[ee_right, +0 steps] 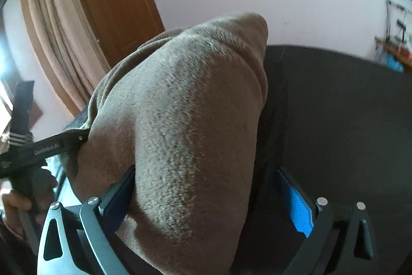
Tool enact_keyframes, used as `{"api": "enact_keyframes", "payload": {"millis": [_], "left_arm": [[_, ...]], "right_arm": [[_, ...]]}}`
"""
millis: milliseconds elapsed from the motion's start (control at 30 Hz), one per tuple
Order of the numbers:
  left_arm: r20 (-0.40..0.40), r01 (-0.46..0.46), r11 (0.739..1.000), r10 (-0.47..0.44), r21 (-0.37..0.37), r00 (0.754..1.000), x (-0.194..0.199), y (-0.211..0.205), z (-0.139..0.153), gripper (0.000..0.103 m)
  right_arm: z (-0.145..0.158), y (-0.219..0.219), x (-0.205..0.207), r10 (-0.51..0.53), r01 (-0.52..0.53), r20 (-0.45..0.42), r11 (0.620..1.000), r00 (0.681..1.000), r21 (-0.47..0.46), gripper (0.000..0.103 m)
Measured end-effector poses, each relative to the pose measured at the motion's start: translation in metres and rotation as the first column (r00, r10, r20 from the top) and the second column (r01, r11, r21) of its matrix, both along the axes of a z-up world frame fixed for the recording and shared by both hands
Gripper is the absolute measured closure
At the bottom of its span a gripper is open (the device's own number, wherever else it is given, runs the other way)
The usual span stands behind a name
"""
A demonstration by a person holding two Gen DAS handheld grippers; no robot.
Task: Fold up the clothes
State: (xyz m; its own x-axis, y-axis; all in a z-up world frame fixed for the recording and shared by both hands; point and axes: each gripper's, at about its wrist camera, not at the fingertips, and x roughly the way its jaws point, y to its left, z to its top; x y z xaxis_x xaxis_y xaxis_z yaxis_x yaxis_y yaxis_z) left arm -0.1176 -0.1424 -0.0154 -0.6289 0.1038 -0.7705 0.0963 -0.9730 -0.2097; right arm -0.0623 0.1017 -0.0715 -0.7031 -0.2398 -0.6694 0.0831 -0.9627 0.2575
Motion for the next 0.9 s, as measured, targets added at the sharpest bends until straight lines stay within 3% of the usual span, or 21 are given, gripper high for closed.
{"api": "enact_keyframes", "payload": {"millis": [167,500,800,900], "left_arm": [[0.002,-0.012,1.0,0.012,0.018,1.0,-0.011,-0.001,-0.007,0.0],[-0.025,-0.029,0.999,0.028,-0.017,0.999,-0.016,-0.002,-0.009,0.0],[-0.102,-0.052,0.994,0.043,-0.092,0.994,-0.013,0.013,-0.007,0.0],[-0.092,-0.048,0.997,0.043,-0.058,0.995,-0.01,0.008,-0.006,0.0]], "right_arm": [[-0.004,0.003,-0.009,0.012,-0.011,0.013,0.999,1.0,-0.033,0.001],[-0.008,0.007,-0.023,0.013,-0.012,0.023,0.998,1.0,-0.062,0.001],[-0.009,0.006,-0.033,0.0,0.001,0.016,0.999,1.0,-0.045,0.001],[-0.009,0.006,-0.036,-0.005,0.006,0.011,1.0,1.0,-0.031,0.001]]}}
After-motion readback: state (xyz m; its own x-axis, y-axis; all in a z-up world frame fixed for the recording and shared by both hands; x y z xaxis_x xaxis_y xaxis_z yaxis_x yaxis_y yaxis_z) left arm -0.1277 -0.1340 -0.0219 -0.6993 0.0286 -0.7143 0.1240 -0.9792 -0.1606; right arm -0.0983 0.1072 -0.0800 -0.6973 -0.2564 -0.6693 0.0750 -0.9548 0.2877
